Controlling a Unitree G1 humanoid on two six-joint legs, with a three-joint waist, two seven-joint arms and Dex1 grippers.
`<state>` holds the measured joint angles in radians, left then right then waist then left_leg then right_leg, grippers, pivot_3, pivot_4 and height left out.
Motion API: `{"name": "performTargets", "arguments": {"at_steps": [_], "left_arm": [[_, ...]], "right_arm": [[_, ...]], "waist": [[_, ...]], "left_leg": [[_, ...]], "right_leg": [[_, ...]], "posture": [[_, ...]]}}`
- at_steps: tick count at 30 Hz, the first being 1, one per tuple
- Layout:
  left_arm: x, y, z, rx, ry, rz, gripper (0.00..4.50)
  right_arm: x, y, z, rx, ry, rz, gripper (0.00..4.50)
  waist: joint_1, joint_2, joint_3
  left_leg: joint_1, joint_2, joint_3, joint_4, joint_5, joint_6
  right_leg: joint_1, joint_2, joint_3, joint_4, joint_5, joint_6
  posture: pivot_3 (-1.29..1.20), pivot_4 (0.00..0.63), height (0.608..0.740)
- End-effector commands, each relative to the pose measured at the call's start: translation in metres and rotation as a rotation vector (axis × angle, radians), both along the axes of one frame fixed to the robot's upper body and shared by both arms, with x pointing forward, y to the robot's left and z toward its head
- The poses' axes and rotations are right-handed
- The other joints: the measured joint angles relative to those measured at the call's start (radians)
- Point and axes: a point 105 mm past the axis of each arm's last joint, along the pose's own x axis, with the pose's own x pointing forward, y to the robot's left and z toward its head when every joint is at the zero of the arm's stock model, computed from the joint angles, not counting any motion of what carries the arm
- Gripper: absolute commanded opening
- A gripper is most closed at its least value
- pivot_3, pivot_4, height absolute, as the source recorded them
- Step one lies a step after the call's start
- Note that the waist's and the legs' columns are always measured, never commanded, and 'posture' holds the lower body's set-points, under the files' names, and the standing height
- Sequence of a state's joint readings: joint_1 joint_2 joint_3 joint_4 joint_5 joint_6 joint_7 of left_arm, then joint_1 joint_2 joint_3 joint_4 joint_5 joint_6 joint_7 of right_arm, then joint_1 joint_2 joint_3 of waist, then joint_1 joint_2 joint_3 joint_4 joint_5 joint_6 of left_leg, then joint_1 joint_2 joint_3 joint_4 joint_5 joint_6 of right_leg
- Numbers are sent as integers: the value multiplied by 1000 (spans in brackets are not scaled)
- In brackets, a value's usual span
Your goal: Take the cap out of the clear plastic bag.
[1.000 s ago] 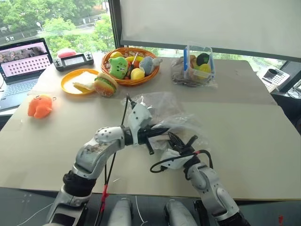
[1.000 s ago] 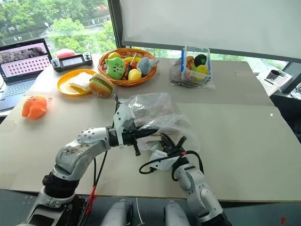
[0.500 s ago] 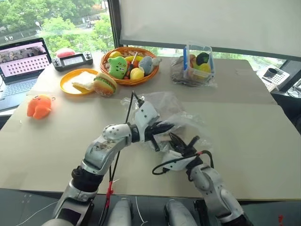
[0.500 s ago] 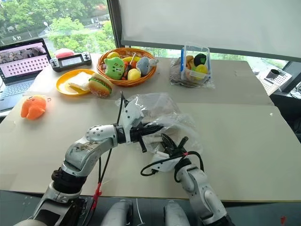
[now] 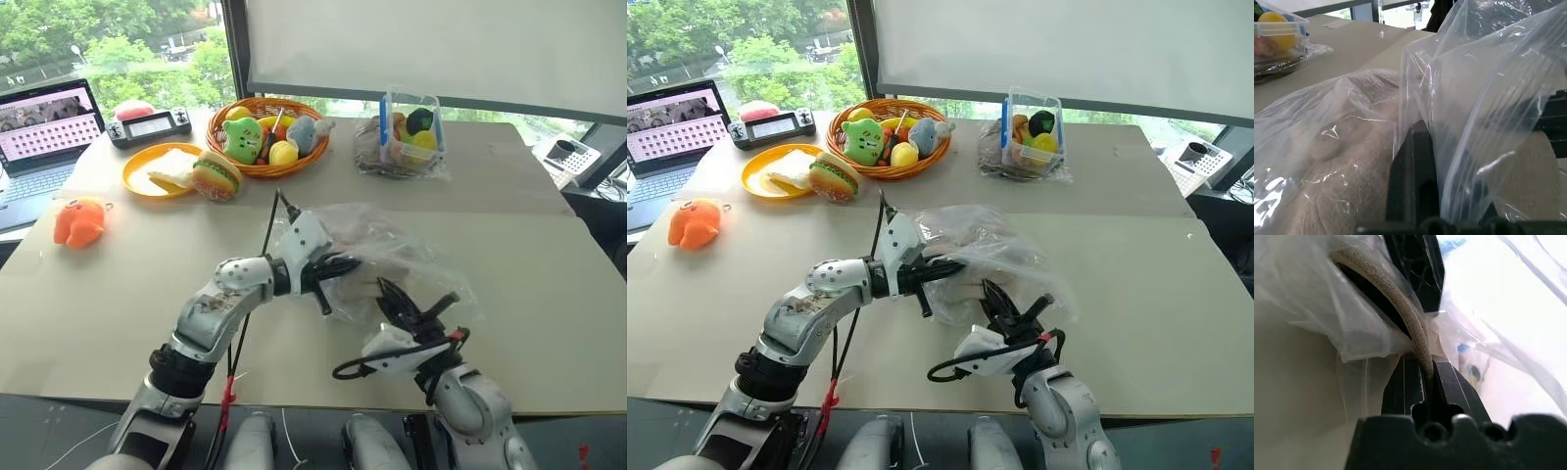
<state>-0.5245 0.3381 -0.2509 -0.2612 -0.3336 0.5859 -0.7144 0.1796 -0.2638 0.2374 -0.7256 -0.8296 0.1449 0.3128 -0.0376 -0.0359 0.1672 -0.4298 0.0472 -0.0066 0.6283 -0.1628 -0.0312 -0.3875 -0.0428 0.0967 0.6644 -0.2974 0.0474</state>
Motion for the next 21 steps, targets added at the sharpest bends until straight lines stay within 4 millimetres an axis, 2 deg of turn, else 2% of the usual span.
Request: {"name": "performTargets", "arguments": {"at_steps": [1, 6, 10, 14, 16, 18, 20, 21], "left_arm": [[0, 1, -5, 20, 14, 4, 0], [1, 0, -5, 19, 13, 2, 0], [2, 1, -6, 23, 12, 6, 0], [2, 0, -5, 21, 12, 7, 0], [2, 0, -5, 21, 12, 8, 0], [2, 0, -5, 18, 14, 9, 0], [2, 0, -6, 18, 16, 9, 0], [3, 0, -6, 19, 15, 8, 0]], "right_arm": [[-7, -3, 75, 161, -204, 42, 67], [-6, -6, 93, 310, -145, 99, 67], [-6, -12, 112, 637, -42, 225, 67], [0, -58, 140, 920, -111, 200, 67], [-3, -62, 146, 1052, -76, 321, 67], [-23, -38, 134, 1101, 108, 606, 67], [-42, -29, 120, 1081, 260, 722, 67], [-50, -21, 104, 1029, 399, 739, 67]], "waist": [[-2, 0, 0], [4, 0, 0], [4, 0, 0], [2, 0, 0], [3, 1, 0], [8, 1, 0], [15, 2, 1], [15, 3, 1]], "left_leg": [[0, 0, 0, 0, 0, 0], [0, 0, -1, -1, 0, 0], [-2, 0, -1, 0, 0, 0], [-1, 0, -2, 1, 0, 0], [-1, 0, -2, 0, 0, 0], [-2, 0, -3, -2, 0, 0], [-2, 0, -4, -4, -1, 1], [-3, -1, -3, -4, -1, 2]], "right_leg": [[0, 0, 0, 0, 0, 0], [0, 0, -1, 0, 2, -4], [-1, 0, -1, 0, 3, -5], [0, 0, -1, 1, 4, -5], [0, 0, -1, 1, 4, -5], [-1, 0, -2, 0, 4, -6], [1, -1, -3, -1, 4, -6], [0, -2, -2, -2, 3, -6]], "posture": [[0, 150, 740], [0, 150, 740], [0, 150, 740], [0, 150, 740], [0, 150, 740], [0, 150, 740], [0, 150, 740], [0, 150, 740]]}}
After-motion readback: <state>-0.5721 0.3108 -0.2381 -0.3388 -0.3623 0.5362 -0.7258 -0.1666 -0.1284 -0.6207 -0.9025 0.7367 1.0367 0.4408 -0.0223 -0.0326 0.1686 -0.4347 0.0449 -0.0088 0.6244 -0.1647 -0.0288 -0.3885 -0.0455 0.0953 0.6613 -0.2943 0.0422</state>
